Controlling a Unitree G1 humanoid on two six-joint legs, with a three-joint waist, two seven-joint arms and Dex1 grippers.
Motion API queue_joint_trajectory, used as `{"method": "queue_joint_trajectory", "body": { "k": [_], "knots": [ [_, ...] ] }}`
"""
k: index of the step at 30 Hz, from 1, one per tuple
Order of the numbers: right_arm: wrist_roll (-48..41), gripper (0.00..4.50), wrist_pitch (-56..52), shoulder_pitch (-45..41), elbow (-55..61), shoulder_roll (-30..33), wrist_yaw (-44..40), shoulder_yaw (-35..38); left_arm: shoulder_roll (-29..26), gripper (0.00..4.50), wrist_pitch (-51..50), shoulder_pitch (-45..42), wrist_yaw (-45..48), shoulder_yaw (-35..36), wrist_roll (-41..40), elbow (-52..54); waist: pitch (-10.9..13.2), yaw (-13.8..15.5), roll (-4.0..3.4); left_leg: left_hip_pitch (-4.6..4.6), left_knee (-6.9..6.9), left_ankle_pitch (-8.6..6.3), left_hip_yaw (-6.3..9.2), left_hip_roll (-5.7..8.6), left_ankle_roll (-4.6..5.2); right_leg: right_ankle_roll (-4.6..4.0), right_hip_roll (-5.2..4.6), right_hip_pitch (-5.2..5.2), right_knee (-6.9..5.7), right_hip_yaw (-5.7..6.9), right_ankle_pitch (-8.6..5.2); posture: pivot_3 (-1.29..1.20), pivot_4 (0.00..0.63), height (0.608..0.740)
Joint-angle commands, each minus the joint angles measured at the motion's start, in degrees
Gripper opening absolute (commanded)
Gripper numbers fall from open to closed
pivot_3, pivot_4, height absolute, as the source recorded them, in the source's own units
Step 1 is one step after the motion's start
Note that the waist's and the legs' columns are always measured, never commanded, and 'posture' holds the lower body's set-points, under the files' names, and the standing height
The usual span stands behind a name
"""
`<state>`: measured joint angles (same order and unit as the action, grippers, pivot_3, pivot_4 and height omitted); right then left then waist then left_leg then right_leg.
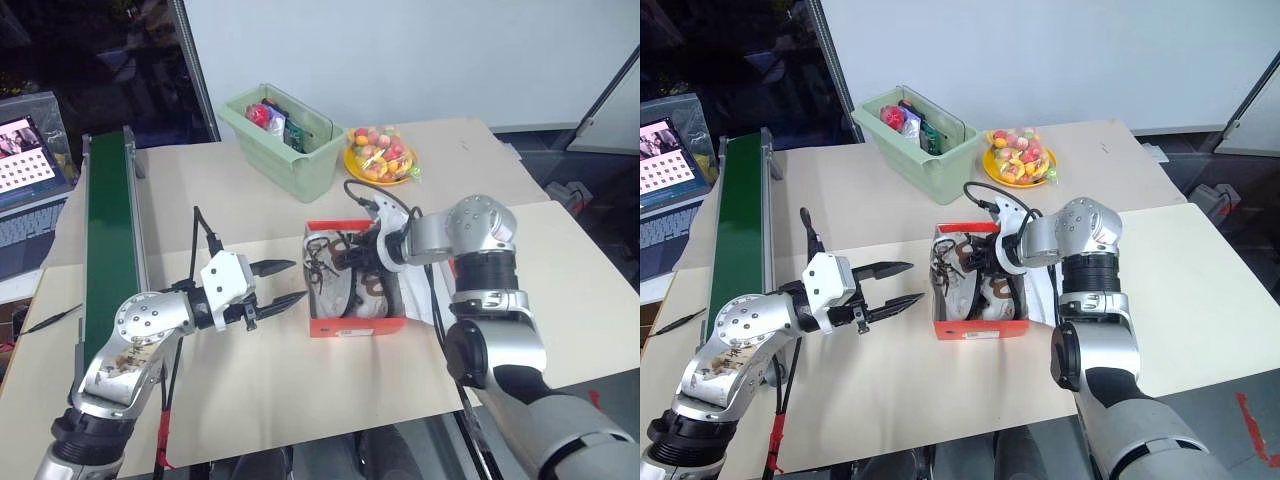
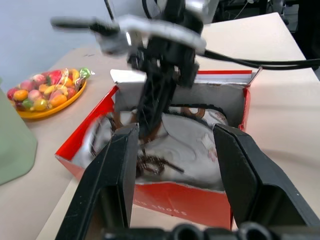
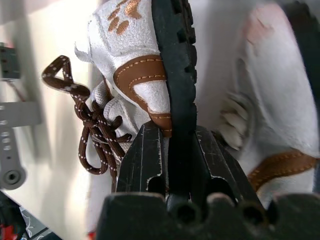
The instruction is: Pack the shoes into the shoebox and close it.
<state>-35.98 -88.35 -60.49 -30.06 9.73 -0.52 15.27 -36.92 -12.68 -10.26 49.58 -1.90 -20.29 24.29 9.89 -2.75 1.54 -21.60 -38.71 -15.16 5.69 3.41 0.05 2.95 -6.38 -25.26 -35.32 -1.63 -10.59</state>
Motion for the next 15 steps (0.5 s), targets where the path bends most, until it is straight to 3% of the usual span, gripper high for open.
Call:
{"method": "queue_joint_trajectory", "body": {
  "k": [1,8,10,15],
  "knots": [
    [2.9,0.28,2.5,0.3,-2.5,-0.8,-0.6,0.5,-0.5,2.5,0.6,-0.1,-0.1,0.7,0.1,2.4,0.0,0.0,0.0,0.1,0.0,-0.01,0.0,-0.01,0.01,0.0,0.01,0.09,0.06,0.0,0.0,0.0,0.15,0.74],
    [6.9,0.28,6.2,-0.3,-5.5,-0.8,-2.0,-1.1,-0.6,2.5,0.9,-0.4,0.4,0.5,0.2,1.8,-0.1,0.1,-0.02,0.87,0.01,-0.03,-0.04,-0.08,0.04,-0.01,0.1,0.92,0.25,-0.02,0.0,0.0,0.15,0.74],
    [7.4,1.25,6.7,-0.4,-5.7,-0.9,-2.2,-0.5,-0.6,2.62,1.0,-0.5,0.5,0.5,0.3,1.5,-0.1,0.1,-0.02,1.11,0.04,-0.05,-0.05,-0.09,0.06,0.0,0.11,1.15,0.28,-0.03,0.0,0.0,0.15,0.74],
    [7.1,2.83,6.6,-2.2,-2.7,-1.0,-3.4,0.0,-0.7,2.62,1.1,-0.6,1.1,0.5,0.3,1.2,-0.1,0.1,-0.03,1.06,0.14,-0.05,-0.05,-0.1,0.06,-0.01,0.11,1.0,0.24,-0.03,0.0,0.0,0.15,0.74]
  ]
}}
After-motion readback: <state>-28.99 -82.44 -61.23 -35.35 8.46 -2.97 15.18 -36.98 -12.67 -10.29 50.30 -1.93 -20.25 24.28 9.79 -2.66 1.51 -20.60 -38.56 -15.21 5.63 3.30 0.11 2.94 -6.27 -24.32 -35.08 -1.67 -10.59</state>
